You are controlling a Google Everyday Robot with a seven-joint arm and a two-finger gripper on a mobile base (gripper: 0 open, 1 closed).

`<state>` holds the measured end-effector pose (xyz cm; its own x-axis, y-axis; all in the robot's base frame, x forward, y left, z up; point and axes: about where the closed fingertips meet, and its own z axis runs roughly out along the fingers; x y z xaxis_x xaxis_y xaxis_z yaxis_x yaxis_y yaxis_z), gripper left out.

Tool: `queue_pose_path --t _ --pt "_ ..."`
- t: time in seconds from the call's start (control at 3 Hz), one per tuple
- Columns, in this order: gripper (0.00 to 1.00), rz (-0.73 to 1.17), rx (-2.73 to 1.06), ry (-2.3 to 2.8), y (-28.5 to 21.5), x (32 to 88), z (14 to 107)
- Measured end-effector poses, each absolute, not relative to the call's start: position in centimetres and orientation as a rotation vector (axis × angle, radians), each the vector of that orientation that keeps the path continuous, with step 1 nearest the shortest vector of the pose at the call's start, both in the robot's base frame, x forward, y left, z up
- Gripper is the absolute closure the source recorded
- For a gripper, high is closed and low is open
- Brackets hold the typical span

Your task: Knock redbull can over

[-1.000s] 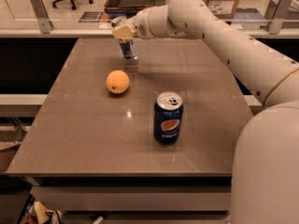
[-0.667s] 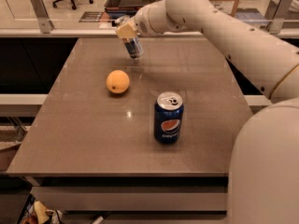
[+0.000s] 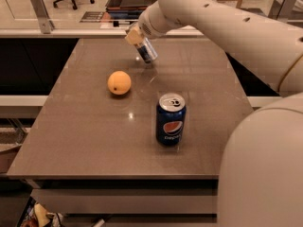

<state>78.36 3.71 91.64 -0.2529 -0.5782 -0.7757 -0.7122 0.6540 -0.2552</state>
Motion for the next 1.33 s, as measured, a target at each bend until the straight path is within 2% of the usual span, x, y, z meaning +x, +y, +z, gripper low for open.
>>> queue_pose_path --t 0.67,1.33 --pt "1.0 0.029 -1.094 2.094 3.2 78.6 87.8" --pt "1.0 0.075 -1.227 2.149 6.4 79.2 83.1"
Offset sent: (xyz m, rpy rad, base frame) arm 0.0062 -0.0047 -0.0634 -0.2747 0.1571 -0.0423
